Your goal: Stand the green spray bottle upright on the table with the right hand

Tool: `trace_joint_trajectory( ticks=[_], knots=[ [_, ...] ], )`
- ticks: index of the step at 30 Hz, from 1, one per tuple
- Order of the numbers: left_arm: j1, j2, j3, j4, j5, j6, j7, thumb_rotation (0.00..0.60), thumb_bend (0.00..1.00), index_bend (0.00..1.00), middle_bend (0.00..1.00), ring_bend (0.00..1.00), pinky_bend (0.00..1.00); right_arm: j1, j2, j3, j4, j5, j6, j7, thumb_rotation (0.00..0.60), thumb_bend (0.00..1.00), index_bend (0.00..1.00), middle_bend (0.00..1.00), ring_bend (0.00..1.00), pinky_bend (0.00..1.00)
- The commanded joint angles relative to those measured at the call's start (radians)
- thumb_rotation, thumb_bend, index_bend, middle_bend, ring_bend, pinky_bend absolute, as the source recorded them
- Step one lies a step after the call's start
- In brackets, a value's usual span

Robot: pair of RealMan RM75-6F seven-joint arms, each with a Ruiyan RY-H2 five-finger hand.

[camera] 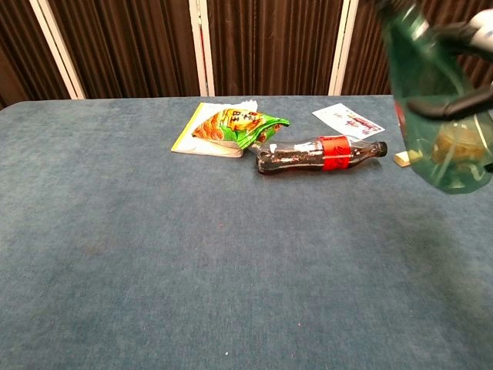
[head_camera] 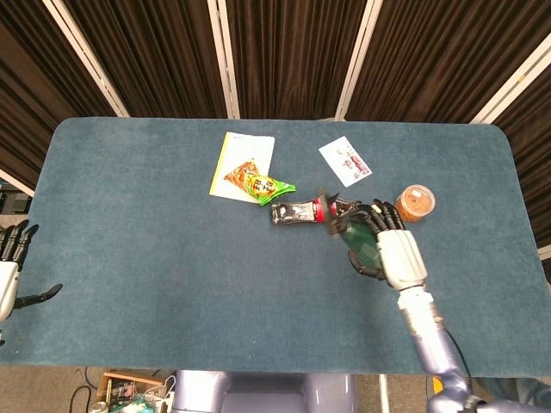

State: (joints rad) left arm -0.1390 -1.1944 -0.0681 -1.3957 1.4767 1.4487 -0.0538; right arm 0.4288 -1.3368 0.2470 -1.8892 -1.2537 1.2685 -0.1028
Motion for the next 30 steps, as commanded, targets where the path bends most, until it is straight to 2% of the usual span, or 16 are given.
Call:
trace_joint_trajectory(
  ticks=[1, 5, 7, 10, 14, 18, 25, 27, 30],
  knots=[
    [-0.003, 0.001, 0.002, -0.001, 0.002, -0.004, -0.003, 0.6, 0.02, 0.0, 0.0, 0.0, 0.07, -0.103, 0.192, 0.065, -0.112, 0.009, -0.101, 0.551, 0.6, 0.45, 0.94, 0.18, 0.0, 0.0],
    [-0.004, 0.001, 0.004, -0.003, 0.006, -0.005, -0.005, 0.6, 0.02, 0.0, 0.0, 0.0, 0.07, -0.144, 0.217, 0.056, -0.067, -0.037, -0.126, 0.823, 0.6, 0.45, 0.94, 0.18, 0.0, 0.0],
    [-0.005, 0.001, 0.005, -0.004, 0.009, -0.004, -0.004, 0.6, 0.02, 0.0, 0.0, 0.0, 0.07, -0.162, 0.229, 0.044, -0.039, -0.097, -0.131, 0.968, 0.6, 0.45, 0.95, 0.19, 0.0, 0.0],
    [-0.006, 0.0, 0.009, -0.005, 0.017, -0.003, -0.001, 0.6, 0.02, 0.0, 0.0, 0.0, 0.07, -0.196, 0.198, 0.031, 0.052, -0.183, -0.053, 1.118, 0.6, 0.45, 0.95, 0.19, 0.0, 0.0],
    [-0.007, -0.002, 0.013, -0.005, 0.021, -0.005, 0.005, 0.6, 0.02, 0.0, 0.0, 0.0, 0.07, -0.216, 0.145, 0.015, 0.13, -0.249, 0.026, 1.237, 0.6, 0.45, 0.95, 0.19, 0.0, 0.0],
    [-0.011, -0.003, 0.016, -0.004, 0.029, -0.007, 0.005, 0.6, 0.02, 0.0, 0.0, 0.0, 0.07, -0.228, 0.051, -0.014, 0.232, -0.316, 0.115, 1.26, 0.6, 0.45, 0.95, 0.19, 0.0, 0.0],
    [-0.005, 0.001, 0.023, 0.006, 0.041, 0.006, -0.014, 0.6, 0.02, 0.0, 0.0, 0.0, 0.07, -0.237, -0.183, -0.039, 0.453, -0.379, 0.278, 1.182, 0.6, 0.45, 0.95, 0.19, 0.0, 0.0],
    [-0.004, 0.003, 0.024, 0.01, 0.043, 0.009, -0.021, 0.6, 0.02, 0.0, 0.0, 0.0, 0.07, -0.23, -0.249, -0.044, 0.525, -0.388, 0.306, 1.167, 0.6, 0.44, 0.95, 0.19, 0.0, 0.0],
    [-0.002, 0.004, 0.023, 0.015, 0.042, 0.013, -0.029, 0.6, 0.02, 0.0, 0.0, 0.0, 0.07, -0.217, -0.296, -0.055, 0.593, -0.396, 0.309, 1.151, 0.6, 0.44, 0.95, 0.19, 0.0, 0.0]
  ],
)
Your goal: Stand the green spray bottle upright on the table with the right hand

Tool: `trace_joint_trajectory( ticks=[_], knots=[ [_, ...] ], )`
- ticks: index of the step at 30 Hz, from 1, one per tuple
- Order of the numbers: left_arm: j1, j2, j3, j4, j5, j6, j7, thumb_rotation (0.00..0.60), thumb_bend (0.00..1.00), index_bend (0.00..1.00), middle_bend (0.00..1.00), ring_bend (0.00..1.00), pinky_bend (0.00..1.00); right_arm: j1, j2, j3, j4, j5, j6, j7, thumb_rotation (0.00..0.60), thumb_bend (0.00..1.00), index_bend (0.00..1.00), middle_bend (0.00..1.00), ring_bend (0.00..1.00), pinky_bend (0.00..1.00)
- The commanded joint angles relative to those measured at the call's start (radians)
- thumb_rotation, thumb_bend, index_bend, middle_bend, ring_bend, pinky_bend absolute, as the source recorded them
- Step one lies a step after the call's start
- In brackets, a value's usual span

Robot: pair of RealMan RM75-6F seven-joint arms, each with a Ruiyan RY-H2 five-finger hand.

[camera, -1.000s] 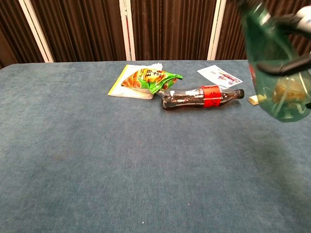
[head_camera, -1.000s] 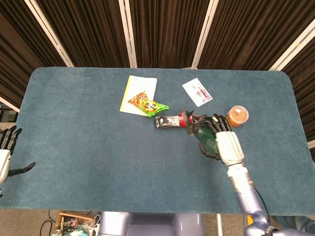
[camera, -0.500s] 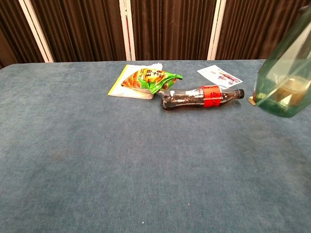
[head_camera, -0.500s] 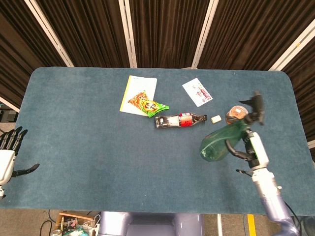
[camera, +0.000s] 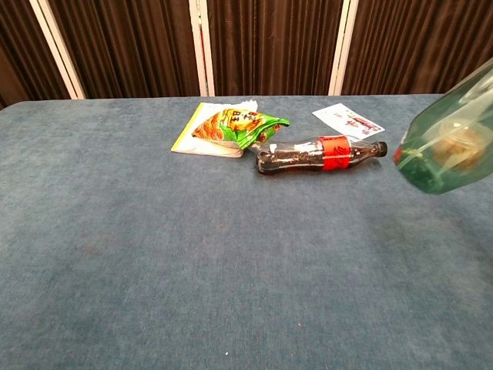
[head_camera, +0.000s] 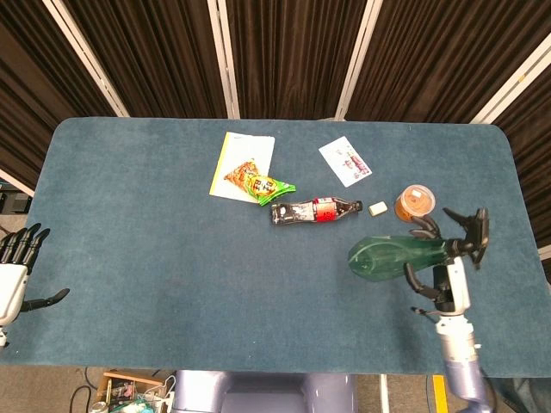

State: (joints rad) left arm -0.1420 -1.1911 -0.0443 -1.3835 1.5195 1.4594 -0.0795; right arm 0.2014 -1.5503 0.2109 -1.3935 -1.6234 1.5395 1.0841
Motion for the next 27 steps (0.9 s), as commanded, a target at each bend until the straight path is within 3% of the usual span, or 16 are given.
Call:
trace_joint_trajectory(
  ticks=[1, 10, 24, 27],
  knots=[
    [0.002, 0.001, -0.001, 0.004, -0.002, 0.003, -0.005, 0.6, 0.02, 0.0, 0.0, 0.0, 0.07, 0.014, -0.098, -0.023, 0.119, -0.029, 0.039, -0.047, 0.6, 0.44, 0.95, 0.19, 0.0, 0.0],
    [0.007, 0.001, 0.004, 0.003, 0.008, 0.016, -0.004, 0.6, 0.02, 0.0, 0.0, 0.0, 0.07, 0.039, -0.191, -0.091, 0.266, -0.055, 0.015, -0.114, 0.6, 0.44, 0.95, 0.19, 0.0, 0.0],
    [0.009, 0.003, 0.006, 0.002, 0.009, 0.019, -0.013, 0.6, 0.02, 0.0, 0.0, 0.0, 0.07, 0.068, -0.192, -0.131, 0.297, -0.026, -0.068, -0.207, 0.6, 0.44, 0.95, 0.17, 0.0, 0.0],
    [0.009, 0.004, 0.007, 0.002, 0.009, 0.017, -0.011, 0.6, 0.02, 0.0, 0.0, 0.0, 0.07, 0.073, -0.184, -0.137, 0.292, -0.027, -0.077, -0.218, 0.6, 0.41, 0.85, 0.13, 0.0, 0.0]
  ],
)
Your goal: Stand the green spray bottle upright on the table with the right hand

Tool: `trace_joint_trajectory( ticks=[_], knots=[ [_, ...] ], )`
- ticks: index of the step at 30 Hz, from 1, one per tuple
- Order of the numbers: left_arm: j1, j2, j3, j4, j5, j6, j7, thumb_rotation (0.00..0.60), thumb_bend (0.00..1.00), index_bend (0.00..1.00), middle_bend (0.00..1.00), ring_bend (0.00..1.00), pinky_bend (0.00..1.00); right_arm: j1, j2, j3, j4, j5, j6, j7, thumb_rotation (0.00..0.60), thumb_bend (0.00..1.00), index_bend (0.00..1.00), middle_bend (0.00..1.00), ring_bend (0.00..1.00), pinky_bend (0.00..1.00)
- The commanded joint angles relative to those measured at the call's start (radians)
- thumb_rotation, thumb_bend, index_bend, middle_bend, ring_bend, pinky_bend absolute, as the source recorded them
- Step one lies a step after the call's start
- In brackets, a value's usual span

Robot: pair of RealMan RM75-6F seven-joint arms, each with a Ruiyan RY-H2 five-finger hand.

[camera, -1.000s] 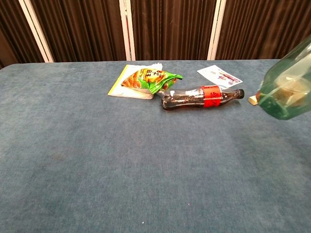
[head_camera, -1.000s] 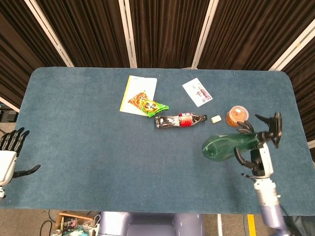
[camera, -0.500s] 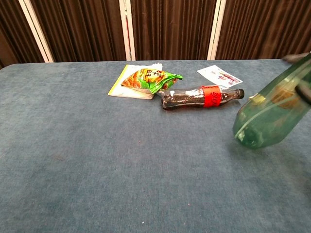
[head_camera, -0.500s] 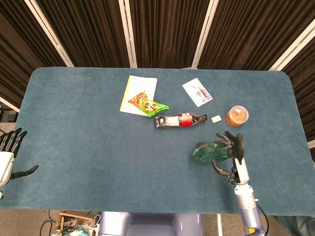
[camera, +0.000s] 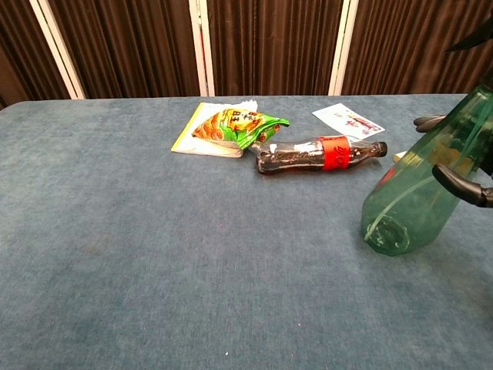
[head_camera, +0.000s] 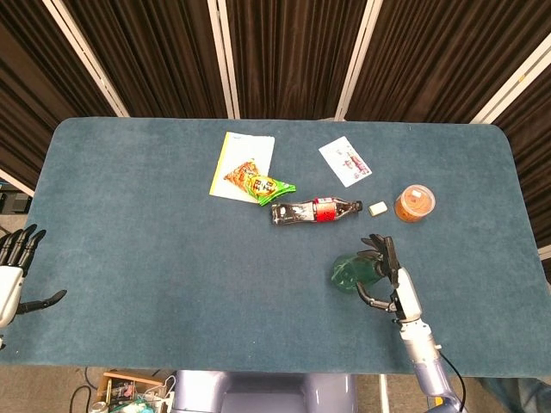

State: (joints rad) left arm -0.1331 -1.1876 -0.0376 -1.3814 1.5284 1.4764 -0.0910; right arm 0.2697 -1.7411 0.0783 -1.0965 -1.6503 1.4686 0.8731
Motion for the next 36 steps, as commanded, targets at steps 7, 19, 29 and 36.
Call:
trace_joint_trajectory(
  ticks=[7, 19, 29, 36],
  knots=[
    [-0.001, 0.002, 0.002, 0.001, 0.001, -0.003, -0.001, 0.6, 0.02, 0.0, 0.0, 0.0, 0.07, 0.033, 0.067, -0.04, -0.044, -0.009, -0.077, -0.03, 0.6, 0.37, 0.15, 0.0, 0.0, 0.0],
    [-0.003, 0.001, 0.001, 0.0, 0.0, -0.007, -0.002, 0.6, 0.02, 0.0, 0.0, 0.0, 0.07, 0.063, 0.198, -0.06, -0.189, 0.018, -0.165, -0.104, 0.6, 0.29, 0.0, 0.0, 0.0, 0.0],
    [-0.005, -0.001, 0.001, -0.002, -0.002, -0.008, 0.002, 0.6, 0.02, 0.0, 0.0, 0.0, 0.07, 0.081, 0.28, -0.052, -0.319, 0.046, -0.205, -0.213, 0.6, 0.26, 0.0, 0.0, 0.0, 0.0],
    [-0.004, -0.001, 0.003, -0.004, 0.002, -0.007, 0.004, 0.6, 0.02, 0.0, 0.0, 0.0, 0.07, 0.104, 0.317, -0.03, -0.389, 0.085, -0.248, -0.268, 0.6, 0.25, 0.0, 0.0, 0.0, 0.0]
  ],
)
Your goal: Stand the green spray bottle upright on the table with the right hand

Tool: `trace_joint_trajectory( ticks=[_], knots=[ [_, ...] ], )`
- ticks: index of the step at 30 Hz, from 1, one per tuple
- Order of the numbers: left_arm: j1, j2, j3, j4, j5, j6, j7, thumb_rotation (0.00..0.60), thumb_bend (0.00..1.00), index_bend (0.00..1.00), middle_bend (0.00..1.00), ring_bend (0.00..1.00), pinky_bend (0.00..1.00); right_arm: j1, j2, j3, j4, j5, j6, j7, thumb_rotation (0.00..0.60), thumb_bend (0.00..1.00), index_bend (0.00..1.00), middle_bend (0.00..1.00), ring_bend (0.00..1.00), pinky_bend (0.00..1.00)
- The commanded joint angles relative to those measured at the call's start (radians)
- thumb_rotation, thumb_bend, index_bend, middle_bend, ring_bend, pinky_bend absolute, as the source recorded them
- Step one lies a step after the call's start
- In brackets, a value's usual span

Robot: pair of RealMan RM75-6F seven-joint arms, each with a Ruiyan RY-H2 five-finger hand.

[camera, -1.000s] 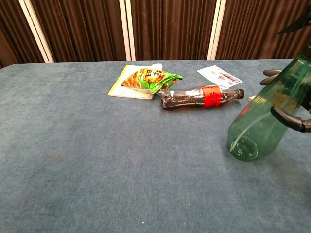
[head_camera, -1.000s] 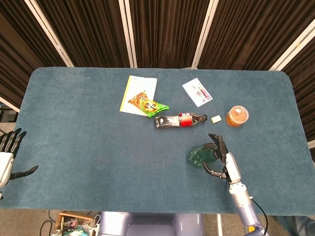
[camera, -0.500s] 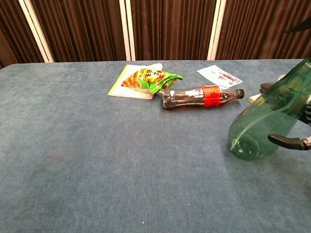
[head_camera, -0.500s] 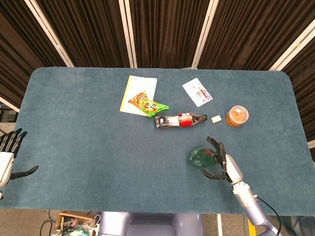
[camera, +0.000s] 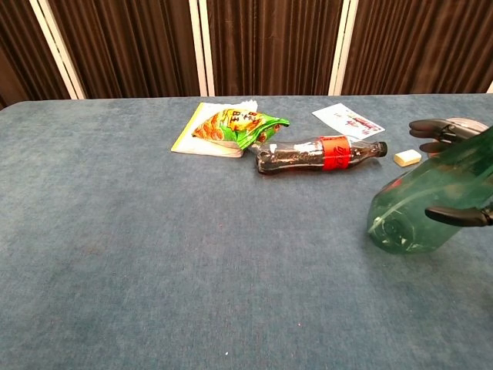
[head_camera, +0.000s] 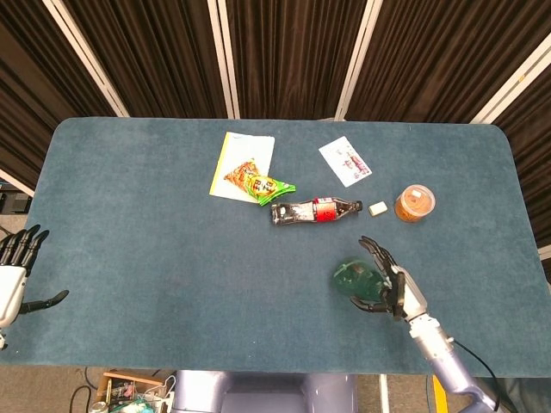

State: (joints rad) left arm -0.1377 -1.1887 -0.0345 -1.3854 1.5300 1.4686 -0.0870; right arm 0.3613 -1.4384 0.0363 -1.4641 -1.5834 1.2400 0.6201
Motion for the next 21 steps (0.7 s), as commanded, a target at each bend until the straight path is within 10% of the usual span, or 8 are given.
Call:
trace_joint_trajectory(
  ticks=[1, 21],
  knots=[
    [0.0, 0.0, 0.001, -0.001, 0.001, 0.001, 0.0, 0.6, 0.02, 0.0, 0.0, 0.0, 0.07, 0.017, 0.019, 0.019, -0.031, 0.027, -0.027, -0.016, 0.6, 0.25, 0.0, 0.0, 0.0, 0.0],
    [-0.001, -0.002, 0.002, -0.004, -0.003, -0.005, 0.011, 0.6, 0.02, 0.0, 0.0, 0.0, 0.07, 0.058, 0.089, 0.078, -0.14, 0.104, -0.079, -0.089, 0.6, 0.25, 0.0, 0.0, 0.0, 0.0]
  ],
)
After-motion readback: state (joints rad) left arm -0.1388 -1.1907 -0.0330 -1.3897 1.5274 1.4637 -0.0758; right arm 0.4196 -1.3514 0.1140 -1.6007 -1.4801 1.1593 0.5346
